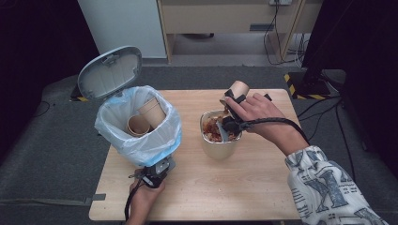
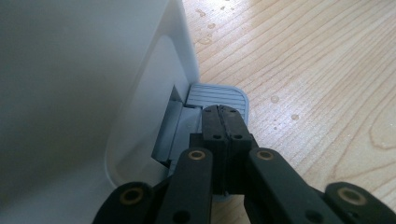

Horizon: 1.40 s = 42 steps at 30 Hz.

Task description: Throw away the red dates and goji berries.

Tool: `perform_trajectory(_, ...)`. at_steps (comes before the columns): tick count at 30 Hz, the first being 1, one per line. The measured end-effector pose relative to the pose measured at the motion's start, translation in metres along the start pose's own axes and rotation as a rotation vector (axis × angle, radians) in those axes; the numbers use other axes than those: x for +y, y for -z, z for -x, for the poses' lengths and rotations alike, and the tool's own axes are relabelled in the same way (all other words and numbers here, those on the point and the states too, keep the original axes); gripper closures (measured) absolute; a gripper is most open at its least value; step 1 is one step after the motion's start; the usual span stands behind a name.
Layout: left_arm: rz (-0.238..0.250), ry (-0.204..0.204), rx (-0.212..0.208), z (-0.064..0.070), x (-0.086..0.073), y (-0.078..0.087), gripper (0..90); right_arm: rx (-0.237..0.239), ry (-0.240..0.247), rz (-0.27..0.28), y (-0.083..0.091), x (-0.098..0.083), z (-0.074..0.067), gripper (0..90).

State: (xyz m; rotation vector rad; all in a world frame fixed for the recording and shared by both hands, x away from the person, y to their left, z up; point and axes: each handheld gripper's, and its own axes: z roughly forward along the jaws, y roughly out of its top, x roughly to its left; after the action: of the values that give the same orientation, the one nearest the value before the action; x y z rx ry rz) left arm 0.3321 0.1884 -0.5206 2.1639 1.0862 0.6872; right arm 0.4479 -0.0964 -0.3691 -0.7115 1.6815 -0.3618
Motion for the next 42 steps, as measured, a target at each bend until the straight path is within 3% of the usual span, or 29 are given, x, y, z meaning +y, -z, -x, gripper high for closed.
perform_trajectory(5, 0.0, 0.001, 0.002, 0.0, 0.0, 0.0, 88.9, 0.013, -0.047, 0.005, -0.001, -0.007, 0.003, 37.0)
perform_trajectory(6, -0.004, 0.002, 0.001, 0.001, 0.001, 0.0, 88.9, 0.011, -0.098, 0.023, 0.0, -0.01, 0.002, 36.8)
perform_trajectory(8, -0.002, -0.016, 0.0, -0.001, 0.001, 0.0, 88.9, 0.012, -0.12, 0.032, 0.001, -0.011, 0.002, 36.8)
perform_trajectory(11, -0.003, -0.017, -0.002, -0.001, 0.001, 0.0, 88.9, 0.021, -0.218, 0.052, 0.001, -0.016, 0.001, 36.6)
perform_trajectory(12, -0.002, -0.019, -0.003, -0.001, 0.001, 0.0, 88.9, 0.029, -0.277, 0.069, 0.001, -0.019, 0.001, 36.5)
perform_trajectory(13, -0.002, -0.018, -0.003, -0.001, 0.0, 0.0, 88.9, 0.029, -0.277, 0.069, 0.001, -0.019, 0.001, 36.5)
perform_trajectory(16, -0.002, -0.017, -0.003, -0.001, 0.001, 0.0, 88.9, 0.023, -0.356, 0.092, 0.002, -0.025, 0.0, 36.5)
perform_trajectory(17, -0.001, -0.018, -0.003, -0.001, 0.001, 0.0, 88.9, 0.023, -0.356, 0.092, 0.002, -0.025, 0.0, 36.5)
perform_trajectory(18, -0.003, -0.017, -0.002, -0.001, 0.001, 0.0, 88.9, 0.033, -0.4, 0.098, 0.003, -0.028, 0.001, 36.5)
perform_trajectory(20, -0.001, -0.018, -0.003, -0.001, 0.001, 0.0, 88.9, 0.034, -0.41, 0.1, 0.003, -0.029, 0.001, 36.5)
perform_trajectory(23, -0.002, -0.017, -0.003, -0.001, 0.001, 0.0, 88.9, 0.038, -0.463, 0.116, 0.003, -0.034, 0.001, 36.5)
perform_trajectory(24, -0.001, -0.018, -0.003, -0.001, 0.001, 0.0, 88.9, 0.041, -0.503, 0.129, 0.003, -0.037, 0.001, 36.5)
perform_trajectory(26, -0.002, -0.018, -0.003, -0.001, 0.001, 0.0, 88.9, 0.045, -0.523, 0.136, 0.003, -0.038, 0.001, 36.5)
perform_trajectory(28, -0.002, -0.018, -0.002, -0.001, 0.001, 0.0, 88.9, 0.048, -0.567, 0.151, 0.004, -0.042, 0.001, 36.5)
perform_trajectory(29, -0.003, -0.019, -0.002, -0.001, 0.001, 0.0, 88.9, 0.053, -0.615, 0.165, 0.004, -0.045, 0.002, 36.5)
perform_trajectory(30, -0.003, -0.018, -0.002, -0.001, 0.001, 0.0, 88.9, 0.053, -0.615, 0.165, 0.004, -0.045, 0.002, 36.5)
perform_trajectory(31, 0.0, -0.017, -0.003, -0.001, 0.001, 0.0, 88.9, 0.056, -0.663, 0.183, 0.005, -0.049, 0.002, 36.5)
perform_trajectory(32, -0.003, -0.019, -0.002, -0.001, 0.001, 0.0, 88.9, 0.056, -0.663, 0.183, 0.005, -0.049, 0.002, 36.5)
perform_trajectory(34, -0.009, -0.026, -0.001, -0.001, 0.001, 0.001, 88.9, 0.063, -0.715, 0.2, 0.005, -0.053, 0.002, 36.5)
perform_trajectory(35, -0.01, -0.028, -0.001, -0.001, 0.001, 0.001, 88.9, 0.069, -0.77, 0.213, 0.005, -0.058, 0.002, 36.5)
perform_trajectory(42, -0.01, -0.027, -0.001, -0.001, 0.001, 0.001, 88.9, 0.09, -0.862, 0.242, 0.005, -0.07, -0.002, 36.5)
